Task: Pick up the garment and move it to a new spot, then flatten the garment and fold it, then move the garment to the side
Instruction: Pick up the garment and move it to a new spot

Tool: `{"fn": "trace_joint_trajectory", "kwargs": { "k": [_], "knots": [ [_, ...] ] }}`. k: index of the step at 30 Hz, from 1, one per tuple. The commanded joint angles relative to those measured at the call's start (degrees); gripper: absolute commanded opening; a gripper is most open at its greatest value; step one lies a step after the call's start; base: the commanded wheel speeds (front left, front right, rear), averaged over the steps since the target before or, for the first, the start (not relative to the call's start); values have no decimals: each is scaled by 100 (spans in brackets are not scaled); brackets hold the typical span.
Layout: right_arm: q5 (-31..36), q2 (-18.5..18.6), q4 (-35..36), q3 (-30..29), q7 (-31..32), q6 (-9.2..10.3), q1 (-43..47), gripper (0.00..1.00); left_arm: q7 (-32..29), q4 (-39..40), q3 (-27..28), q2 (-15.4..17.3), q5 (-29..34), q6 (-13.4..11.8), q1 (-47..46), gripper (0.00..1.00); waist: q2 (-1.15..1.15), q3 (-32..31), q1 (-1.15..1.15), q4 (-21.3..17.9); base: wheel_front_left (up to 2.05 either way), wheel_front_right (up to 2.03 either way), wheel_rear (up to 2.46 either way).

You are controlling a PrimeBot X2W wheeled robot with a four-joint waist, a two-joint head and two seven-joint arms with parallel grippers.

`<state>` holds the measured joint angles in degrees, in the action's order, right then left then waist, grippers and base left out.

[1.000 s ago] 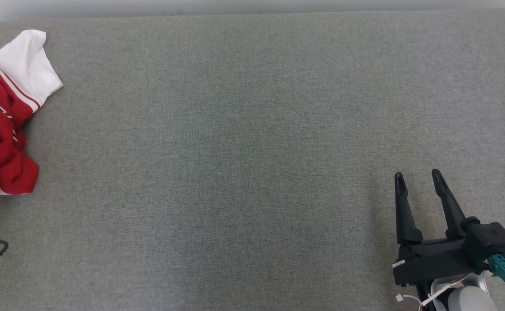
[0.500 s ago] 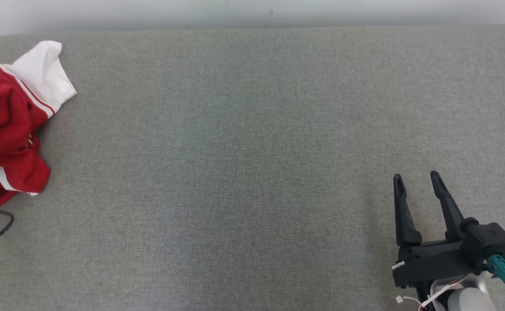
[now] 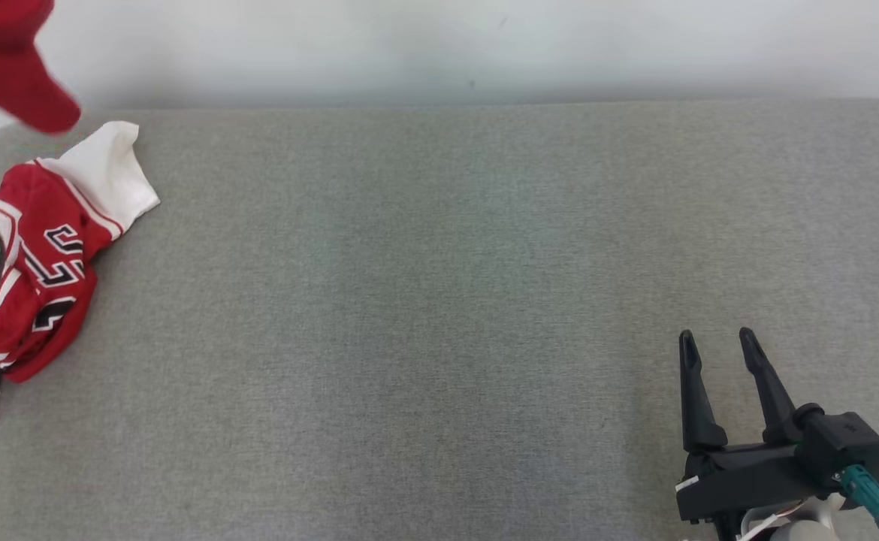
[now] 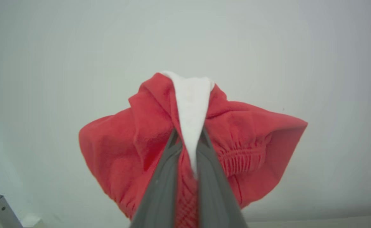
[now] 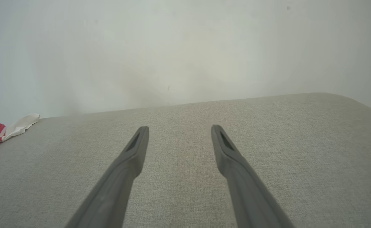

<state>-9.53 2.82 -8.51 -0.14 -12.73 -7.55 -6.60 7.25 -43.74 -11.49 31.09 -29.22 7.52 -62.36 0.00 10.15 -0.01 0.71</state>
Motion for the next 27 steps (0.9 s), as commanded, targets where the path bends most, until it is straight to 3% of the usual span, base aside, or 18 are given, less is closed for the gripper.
{"fn": "trace_joint_trajectory", "kwargs": {
  "k": [1,6,13,20,27],
  "knots": [
    [-74,12,-75,47,-73,12,65,100,-20,337,-121,-14,-119,-7,-147,0,0,-125,1,-160,0,0,0],
    [-209,12,-224,112,-157,12,64,100,-207,1012,-337,-150,-249,-7,-289,0,0,-199,1,-422,0,0,0],
    [-348,12,-411,278,-234,12,54,100,-542,1868,-686,-545,-396,-26,-142,0,0,-256,1,-1135,0,0,0],
    [-355,11,-474,297,-250,12,121,100,-669,2351,-1134,-1127,-484,-83,438,0,0,-282,1,-1810,0,0,0],
    [-354,10,-358,276,-254,12,164,100,-494,2476,-1465,-1647,-700,-213,1481,0,0,-212,1,-2199,0,0,0]
  ]
}}
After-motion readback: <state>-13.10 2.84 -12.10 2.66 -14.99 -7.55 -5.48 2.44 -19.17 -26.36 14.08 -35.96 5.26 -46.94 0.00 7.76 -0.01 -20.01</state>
